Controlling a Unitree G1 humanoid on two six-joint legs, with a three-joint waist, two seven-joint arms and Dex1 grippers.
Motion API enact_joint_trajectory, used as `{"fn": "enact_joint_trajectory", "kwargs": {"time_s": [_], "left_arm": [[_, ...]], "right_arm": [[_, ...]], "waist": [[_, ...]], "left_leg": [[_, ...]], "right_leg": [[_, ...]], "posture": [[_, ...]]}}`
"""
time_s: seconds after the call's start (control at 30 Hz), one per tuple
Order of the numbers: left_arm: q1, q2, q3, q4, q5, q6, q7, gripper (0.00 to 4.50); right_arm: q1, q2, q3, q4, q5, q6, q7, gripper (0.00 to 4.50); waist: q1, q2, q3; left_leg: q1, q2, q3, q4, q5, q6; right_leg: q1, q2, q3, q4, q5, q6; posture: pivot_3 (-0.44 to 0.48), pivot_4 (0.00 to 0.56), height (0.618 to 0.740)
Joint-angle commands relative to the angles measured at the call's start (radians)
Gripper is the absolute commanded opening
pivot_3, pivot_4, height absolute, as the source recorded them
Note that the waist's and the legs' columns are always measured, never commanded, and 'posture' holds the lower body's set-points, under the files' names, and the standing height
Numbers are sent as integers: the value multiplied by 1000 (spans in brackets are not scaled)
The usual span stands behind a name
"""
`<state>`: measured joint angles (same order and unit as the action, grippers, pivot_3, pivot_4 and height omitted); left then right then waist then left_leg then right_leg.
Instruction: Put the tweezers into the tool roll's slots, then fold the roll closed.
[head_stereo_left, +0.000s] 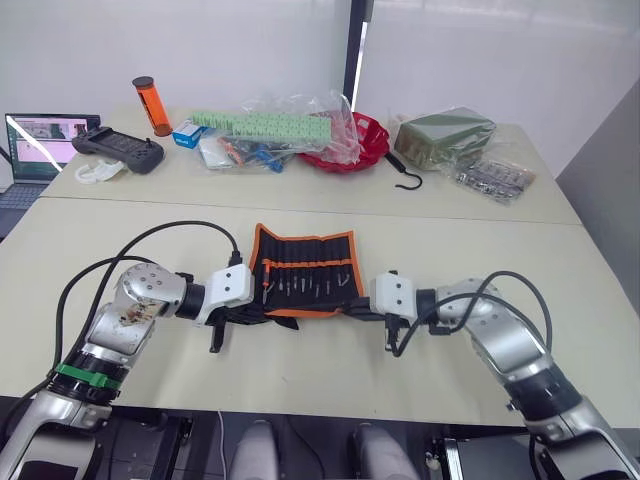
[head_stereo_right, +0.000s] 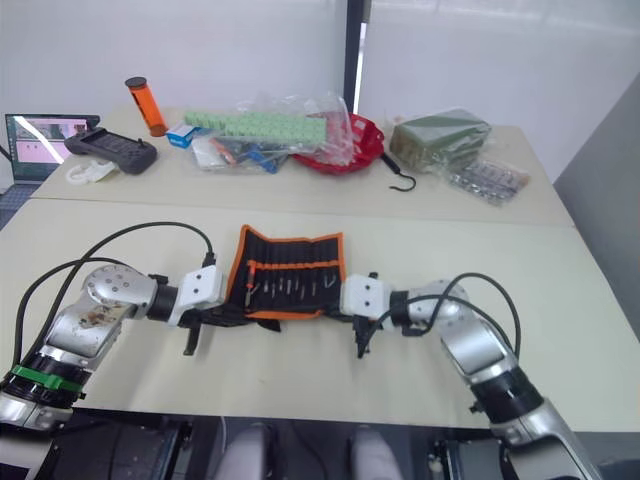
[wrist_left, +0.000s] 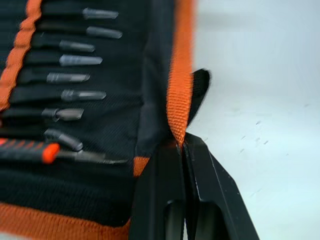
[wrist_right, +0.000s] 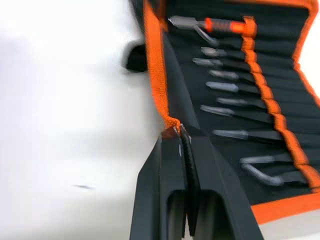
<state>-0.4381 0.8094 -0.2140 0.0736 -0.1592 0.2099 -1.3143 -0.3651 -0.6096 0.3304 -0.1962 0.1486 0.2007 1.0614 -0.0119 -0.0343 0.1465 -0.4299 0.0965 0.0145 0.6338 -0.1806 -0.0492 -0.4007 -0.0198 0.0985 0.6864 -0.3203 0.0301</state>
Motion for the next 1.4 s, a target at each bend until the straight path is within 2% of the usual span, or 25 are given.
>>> {"fn": "enact_joint_trajectory", "kwargs": {"time_s": [0.03,0.17,0.3,0.47,0.67,0.9,1.17,1.23,1.4], "left_arm": [[-15,23,30,9,-16,26,-16,12],[-33,29,35,-6,-50,71,-48,12],[-108,18,41,50,-54,118,-43,12],[-192,-17,28,119,-49,165,-27,12],[-239,-61,-16,187,24,172,28,12],[-258,-99,-27,232,66,173,82,12],[-238,-117,-23,202,64,222,115,12],[-236,-124,-5,197,52,254,137,0],[-259,-121,54,179,5,332,157,1509]], "right_arm": [[10,-16,-48,-28,27,68,-15,0],[-5,-12,-56,-54,81,166,-17,0],[-33,1,-66,-34,103,207,-33,0],[-103,27,-62,55,99,248,-49,0],[-184,74,-36,199,51,246,-81,0],[-237,143,-47,306,15,216,-127,0],[-229,166,-61,328,16,205,-131,0],[-225,167,-64,326,12,196,-136,606],[-218,175,-112,292,51,190,-148,2275]], "waist": [[-1,0,0],[0,0,0],[2,0,0],[0,0,0],[1,0,0],[0,0,0],[0,0,0],[0,0,0],[0,0,0]], "left_leg": [[0,0,0,0,0,0],[0,0,0,0,0,0],[-1,0,0,1,0,0],[-1,0,0,2,0,0],[-1,0,0,2,0,0],[-1,0,0,2,0,0],[-2,0,0,2,0,0],[-1,0,0,2,0,0],[-2,0,0,2,0,0]], "right_leg": [[0,0,0,0,0,0],[0,0,0,-1,0,0],[0,0,0,-1,0,0],[0,0,0,-1,0,0],[0,0,0,0,0,0],[-1,0,0,0,0,0],[-1,0,0,1,0,0],[-1,0,0,1,0,0],[-1,0,0,1,0,0]], "posture": [[0,150,737],[0,150,737],[0,150,737],[0,150,737],[0,150,737],[0,150,737],[0,150,737],[0,150,737],[0,150,737]]}}
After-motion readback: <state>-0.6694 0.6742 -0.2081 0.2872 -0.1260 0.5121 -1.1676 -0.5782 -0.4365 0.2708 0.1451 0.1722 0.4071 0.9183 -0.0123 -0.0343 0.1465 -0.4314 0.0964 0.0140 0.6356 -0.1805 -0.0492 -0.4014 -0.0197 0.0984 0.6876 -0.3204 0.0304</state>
